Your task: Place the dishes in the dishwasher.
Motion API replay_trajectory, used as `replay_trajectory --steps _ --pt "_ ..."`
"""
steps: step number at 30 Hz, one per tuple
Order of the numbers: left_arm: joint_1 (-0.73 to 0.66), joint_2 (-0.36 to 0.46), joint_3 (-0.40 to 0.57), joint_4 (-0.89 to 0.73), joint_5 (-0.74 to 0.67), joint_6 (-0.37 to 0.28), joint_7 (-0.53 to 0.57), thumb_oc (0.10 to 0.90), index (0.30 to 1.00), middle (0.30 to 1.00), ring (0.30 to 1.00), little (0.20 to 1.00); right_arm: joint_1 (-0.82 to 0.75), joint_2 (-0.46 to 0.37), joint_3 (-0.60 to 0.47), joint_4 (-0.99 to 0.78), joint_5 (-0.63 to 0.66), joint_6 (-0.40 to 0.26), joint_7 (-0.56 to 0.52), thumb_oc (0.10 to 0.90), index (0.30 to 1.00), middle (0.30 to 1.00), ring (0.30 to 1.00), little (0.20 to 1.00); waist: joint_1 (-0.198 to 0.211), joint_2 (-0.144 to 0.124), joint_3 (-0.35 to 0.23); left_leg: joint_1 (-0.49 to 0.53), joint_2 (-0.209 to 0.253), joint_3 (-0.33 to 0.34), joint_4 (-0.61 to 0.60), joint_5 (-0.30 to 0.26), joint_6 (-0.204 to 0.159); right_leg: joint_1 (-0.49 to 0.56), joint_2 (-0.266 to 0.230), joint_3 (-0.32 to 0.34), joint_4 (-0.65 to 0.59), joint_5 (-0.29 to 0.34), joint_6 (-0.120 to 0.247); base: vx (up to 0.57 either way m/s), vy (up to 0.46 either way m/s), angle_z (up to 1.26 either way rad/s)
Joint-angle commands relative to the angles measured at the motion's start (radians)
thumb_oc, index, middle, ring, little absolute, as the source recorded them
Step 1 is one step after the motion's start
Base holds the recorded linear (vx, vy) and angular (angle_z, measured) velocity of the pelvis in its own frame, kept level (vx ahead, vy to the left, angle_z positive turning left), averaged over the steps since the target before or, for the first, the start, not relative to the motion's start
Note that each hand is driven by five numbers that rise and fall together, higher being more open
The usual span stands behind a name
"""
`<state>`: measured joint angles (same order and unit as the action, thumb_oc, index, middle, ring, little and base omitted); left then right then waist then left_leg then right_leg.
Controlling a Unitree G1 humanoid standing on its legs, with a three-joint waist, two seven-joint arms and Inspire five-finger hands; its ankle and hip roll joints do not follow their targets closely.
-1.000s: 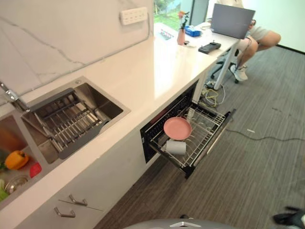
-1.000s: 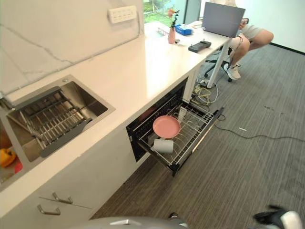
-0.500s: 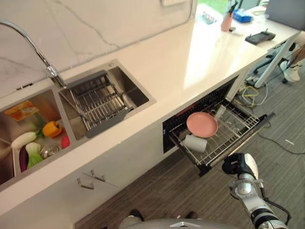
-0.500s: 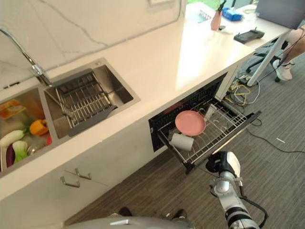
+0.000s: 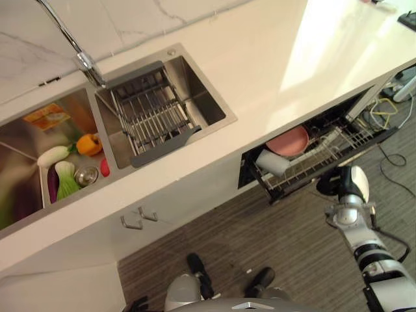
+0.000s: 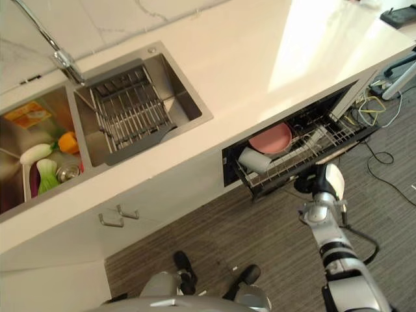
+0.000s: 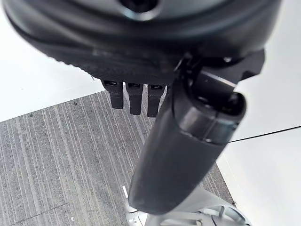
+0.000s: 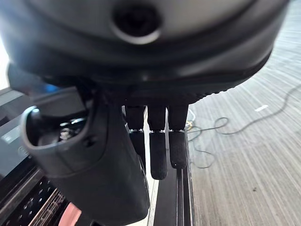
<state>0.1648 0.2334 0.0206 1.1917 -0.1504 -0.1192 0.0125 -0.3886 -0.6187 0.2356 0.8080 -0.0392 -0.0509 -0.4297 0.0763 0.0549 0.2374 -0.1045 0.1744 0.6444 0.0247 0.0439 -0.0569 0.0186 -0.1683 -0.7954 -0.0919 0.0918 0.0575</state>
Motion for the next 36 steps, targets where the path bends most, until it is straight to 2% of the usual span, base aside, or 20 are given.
replay_trajectory --steps 1,6,8,9,10,15,22,23,24,25,27,28,29,33,34,35,36 --pt "-0.034 0.071 -0.076 0.002 -0.055 -0.032 0.006 0.8 0.9 0.9 0.9 0.9 -0.319 -0.101 0.05 -0.079 -0.057 -0.144 0.023 0.4 0.3 0.3 0.3 0.3 0.09 0.032 0.016 0.057 0.126 0.005 -0.096 0.201 -0.134 -0.054 -0.023 0.04 0.024 -0.025 0.068 -0.06 -0.032 0.02" --pt "-0.057 0.086 -0.127 -0.035 -0.105 -0.047 0.005 0.8 0.9 0.9 0.9 0.9 -0.455 -0.145 0.117 -0.085 -0.046 -0.15 0.023 0.4 0.3 0.3 0.3 0.3 0.113 0.017 0.071 -0.005 0.164 -0.037 -0.097 0.212 -0.145 -0.085 -0.025 0.006 0.026 -0.016 0.069 -0.02 -0.022 0.19" --pt "-0.056 0.088 -0.127 -0.045 -0.122 -0.051 0.005 0.8 0.9 0.9 0.9 0.9 -0.472 -0.143 0.122 -0.082 -0.043 -0.149 0.02 0.4 0.3 0.3 0.3 0.3 0.116 0.017 0.077 -0.01 0.167 -0.041 -0.097 0.213 -0.145 -0.086 -0.026 0.001 0.026 -0.016 0.069 0.01 0.004 0.25" --pt "-0.056 0.093 -0.112 -0.116 -0.178 -0.066 0.002 0.8 0.9 0.9 0.9 0.9 -0.463 -0.136 0.121 -0.083 -0.039 -0.149 0.011 0.4 0.3 0.3 0.3 0.3 0.127 0.014 0.085 -0.021 0.169 -0.051 -0.097 0.214 -0.147 -0.088 -0.027 -0.01 0.029 -0.014 0.069 0.02 -0.005 0.23" --pt "-0.053 0.096 -0.112 -0.121 -0.18 -0.063 0.002 0.8 0.9 0.9 0.9 0.9 -0.46 -0.135 0.119 -0.084 -0.04 -0.148 0.011 0.4 0.3 0.3 0.3 0.3 0.126 0.012 0.083 -0.023 0.169 -0.053 -0.097 0.215 -0.146 -0.089 -0.027 -0.011 0.029 -0.014 0.069 0.02 -0.026 0.28" --pt "-0.062 0.111 -0.078 -0.178 -0.233 -0.07 0.008 0.8 0.9 0.9 0.9 0.9 -0.349 -0.07 0.038 -0.105 0.027 -0.153 0.009 0.4 0.3 0.3 0.3 0.3 0.131 -0.004 0.085 -0.037 0.183 -0.063 -0.098 0.218 -0.15 -0.088 -0.022 -0.04 0.032 -0.021 0.062 0.0 -0.024 0.27" --pt "-0.049 0.156 -0.078 -0.293 -0.155 -0.091 0.021 0.8 0.9 0.9 0.9 0.9 -0.116 -0.005 -0.072 -0.099 0.048 -0.16 0.008 0.4 0.3 0.3 0.3 0.3 0.118 -0.026 0.061 -0.011 0.187 -0.056 -0.098 0.206 -0.146 -0.058 -0.004 -0.05 0.029 -0.037 0.046 0.0 -0.02 0.24" --pt "-0.044 0.155 -0.075 -0.303 -0.141 -0.093 0.019 0.8 0.9 0.9 0.9 0.9 -0.054 0.013 -0.098 -0.105 0.041 -0.162 0.004 0.436 0.354 0.354 0.354 0.354 0.11 -0.03 0.055 -0.001 0.187 -0.05 -0.098 0.202 -0.145 -0.05 -0.002 -0.052 0.027 -0.04 0.044 -0.02 0.0 0.07" --pt "-0.042 0.156 -0.077 -0.304 -0.141 -0.093 0.019 0.8 0.9 0.9 0.9 0.9 -0.048 0.014 -0.1 -0.108 0.039 -0.162 0.003 0.77 0.855 0.855 0.855 0.855 0.111 -0.031 0.054 0.0 0.187 -0.05 -0.098 0.202 -0.144 -0.049 -0.002 -0.052 0.027 -0.04 0.045 -0.03 0.009 0.03" --pt "-0.037 0.139 -0.065 -0.3 -0.135 -0.093 0.02 0.8 0.9 0.9 0.9 0.9 0.04 0.061 -0.128 -0.108 0.028 -0.163 0.002 0.8 0.9 0.9 0.9 0.9 0.095 -0.036 0.039 0.019 0.184 -0.04 -0.098 0.19 -0.141 -0.035 0.0 -0.052 0.026 -0.042 0.045 0.0 0.0 0.0" --pt "-0.032 0.136 -0.062 -0.29 -0.129 -0.091 0.021 0.8 0.9 0.9 0.9 0.9 0.086 0.084 -0.137 -0.11 0.022 -0.161 0.005 0.8 0.9 0.9 0.9 0.9 0.089 -0.042 0.028 0.03 0.179 -0.036 -0.098 0.182 -0.136 -0.026 -0.002 -0.049 0.026 -0.041 0.046 0.01 0.022 -0.02" --pt "-0.033 0.114 -0.06 -0.258 -0.104 -0.083 0.022 0.8 0.9 0.9 0.9 0.9 0.165 0.149 -0.14 -0.075 0.016 -0.155 0.02 0.8 0.9 0.9 0.9 0.9 0.064 -0.05 0.007 0.058 0.166 -0.024 -0.098 0.167 -0.13 -0.011 -0.004 -0.042 0.028 -0.039 0.047 0.04 0.067 -0.04" --pt "-0.033 0.103 -0.06 -0.233 -0.09 -0.08 0.022 0.8 0.9 0.9 0.9 0.9 0.203 0.177 -0.135 -0.043 0.013 -0.149 0.034 0.8 0.9 0.9 0.9 0.9 0.052 -0.055 -0.004 0.074 0.157 -0.017 -0.097 0.158 -0.124 0.0 -0.007 -0.038 0.029 -0.037 0.049 0.03 0.094 -0.08" --pt "-0.034 0.035 -0.02 -0.074 -0.162 -0.03 -0.052 0.8 0.9 0.9 0.9 0.9 0.323 0.279 -0.11 0.136 0.034 -0.12 0.127 0.8 0.9 0.9 0.9 0.9 -0.015 -0.062 -0.051 0.15 0.105 0.014 -0.098 0.116 -0.097 0.033 -0.036 -0.006 0.043 -0.017 0.067 0.05 0.159 -0.18" --pt "-0.035 0.036 -0.019 -0.07 -0.163 -0.032 -0.054 0.8 0.9 0.9 0.9 0.9 0.322 0.279 -0.109 0.138 0.036 -0.122 0.129 0.8 0.9 0.9 0.9 0.9 -0.016 -0.063 -0.051 0.152 0.103 0.016 -0.098 0.114 -0.096 0.034 -0.039 -0.005 0.043 -0.016 0.069 0.08 0.226 -0.32" --pt "-0.05 0.02 -0.004 0.004 -0.132 -0.019 -0.047 0.8 0.9 0.9 0.9 0.9 0.383 0.333 -0.152 0.258 0.12 -0.098 0.185 0.8 0.9 0.9 0.9 0.9 -0.046 -0.061 -0.073 0.184 0.075 0.019 -0.099 0.09 -0.081 0.045 -0.056 0.011 0.061 -0.007 0.077 0.05 0.164 -0.29" --pt "-0.052 0.02 -0.004 0.007 -0.131 -0.021 -0.047 0.8 0.9 0.9 0.9 0.9 0.381 0.332 -0.152 0.263 0.124 -0.102 0.189 0.8 0.9 0.9 0.9 0.9 -0.044 -0.062 -0.072 0.186 0.072 0.02 -0.1 0.087 -0.08 0.046 -0.06 0.012 0.063 -0.007 0.08 0.1 0.297 -0.36"
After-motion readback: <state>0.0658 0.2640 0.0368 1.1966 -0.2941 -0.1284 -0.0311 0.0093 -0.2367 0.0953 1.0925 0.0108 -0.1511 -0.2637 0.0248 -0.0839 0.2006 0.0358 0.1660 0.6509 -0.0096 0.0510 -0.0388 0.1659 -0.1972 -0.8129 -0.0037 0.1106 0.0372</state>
